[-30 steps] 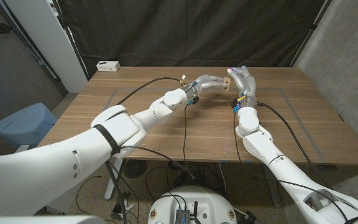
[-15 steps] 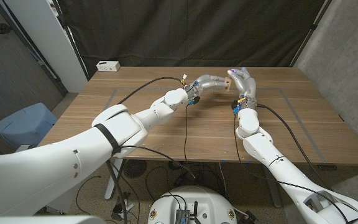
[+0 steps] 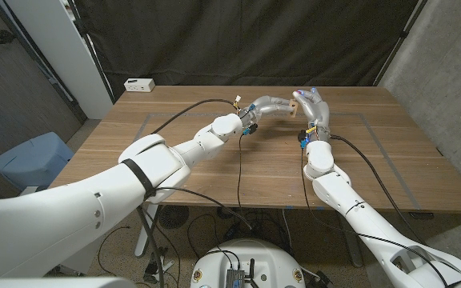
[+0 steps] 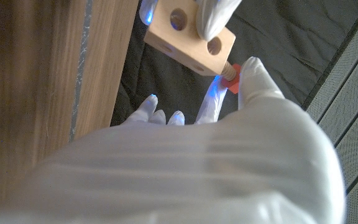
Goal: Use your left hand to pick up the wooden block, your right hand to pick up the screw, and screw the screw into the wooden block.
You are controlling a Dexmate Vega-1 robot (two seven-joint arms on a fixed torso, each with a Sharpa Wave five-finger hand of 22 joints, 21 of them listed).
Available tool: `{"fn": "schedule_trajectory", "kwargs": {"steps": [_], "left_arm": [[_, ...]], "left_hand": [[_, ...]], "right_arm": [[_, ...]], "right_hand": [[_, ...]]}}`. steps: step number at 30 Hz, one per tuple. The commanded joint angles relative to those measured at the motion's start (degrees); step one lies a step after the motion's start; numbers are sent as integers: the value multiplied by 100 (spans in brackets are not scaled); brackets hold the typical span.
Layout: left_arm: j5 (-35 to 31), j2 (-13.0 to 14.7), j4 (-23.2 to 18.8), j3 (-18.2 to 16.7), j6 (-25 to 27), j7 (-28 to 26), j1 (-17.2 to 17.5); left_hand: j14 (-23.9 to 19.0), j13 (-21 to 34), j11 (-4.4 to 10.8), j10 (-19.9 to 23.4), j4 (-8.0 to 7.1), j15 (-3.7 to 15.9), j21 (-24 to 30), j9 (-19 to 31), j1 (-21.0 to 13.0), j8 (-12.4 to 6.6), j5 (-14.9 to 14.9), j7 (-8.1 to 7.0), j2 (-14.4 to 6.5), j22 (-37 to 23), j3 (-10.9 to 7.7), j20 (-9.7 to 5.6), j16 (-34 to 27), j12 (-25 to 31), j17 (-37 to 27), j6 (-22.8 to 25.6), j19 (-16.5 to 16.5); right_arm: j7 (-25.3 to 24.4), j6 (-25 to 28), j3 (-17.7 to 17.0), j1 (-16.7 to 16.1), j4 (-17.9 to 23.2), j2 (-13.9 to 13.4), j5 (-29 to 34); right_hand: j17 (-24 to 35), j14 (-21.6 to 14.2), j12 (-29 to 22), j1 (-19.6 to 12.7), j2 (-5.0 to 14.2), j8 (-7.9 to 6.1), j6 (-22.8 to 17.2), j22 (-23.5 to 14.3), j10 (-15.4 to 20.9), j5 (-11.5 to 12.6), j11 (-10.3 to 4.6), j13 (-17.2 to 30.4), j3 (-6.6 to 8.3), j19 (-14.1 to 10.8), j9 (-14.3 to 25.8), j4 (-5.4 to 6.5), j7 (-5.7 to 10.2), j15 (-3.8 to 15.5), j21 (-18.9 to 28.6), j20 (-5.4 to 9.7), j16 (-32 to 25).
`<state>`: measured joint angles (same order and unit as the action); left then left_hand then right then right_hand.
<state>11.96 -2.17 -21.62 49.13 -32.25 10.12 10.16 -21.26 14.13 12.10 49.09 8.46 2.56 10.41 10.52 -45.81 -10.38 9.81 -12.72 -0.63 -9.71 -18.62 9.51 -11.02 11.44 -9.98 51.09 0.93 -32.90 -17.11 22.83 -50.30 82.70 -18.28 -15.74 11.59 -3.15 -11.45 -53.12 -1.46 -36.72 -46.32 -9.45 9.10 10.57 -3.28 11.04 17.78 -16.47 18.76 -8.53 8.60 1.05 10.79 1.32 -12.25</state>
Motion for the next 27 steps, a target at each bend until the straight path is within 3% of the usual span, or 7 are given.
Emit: {"fn": "schedule_trajectory", "kwargs": {"steps": [1, 27], "left_arm": [[8, 6, -5, -8, -34, 11, 24], [10, 65, -29, -46, -137, 68, 70]], "left_hand": [[11, -5, -11, -22, -12, 294, 48, 31, -8, -59, 44, -7, -58, -24, -16, 12, -12, 34, -11, 50, 4], [14, -5, -10, -13, -8, 299, 49, 31, -13, -59, 47, -7, -67, -24, -17, 11, -14, 45, -11, 45, 6]], "right_arm": [[11, -34, 12, 0, -41, 17, -8], [-16, -56, 18, -34, -27, 22, 15]], "right_hand": [[17, -3, 8, -12, 52, -53, 12, -33, -19, -7, -24, 29, -21, 35, 14, -2, 27, 16, 7, -9, 18], [21, -16, 2, -4, 69, -87, 27, -33, -16, -9, -28, 31, -48, 31, 10, 2, 23, 24, 15, -7, 11]]}}
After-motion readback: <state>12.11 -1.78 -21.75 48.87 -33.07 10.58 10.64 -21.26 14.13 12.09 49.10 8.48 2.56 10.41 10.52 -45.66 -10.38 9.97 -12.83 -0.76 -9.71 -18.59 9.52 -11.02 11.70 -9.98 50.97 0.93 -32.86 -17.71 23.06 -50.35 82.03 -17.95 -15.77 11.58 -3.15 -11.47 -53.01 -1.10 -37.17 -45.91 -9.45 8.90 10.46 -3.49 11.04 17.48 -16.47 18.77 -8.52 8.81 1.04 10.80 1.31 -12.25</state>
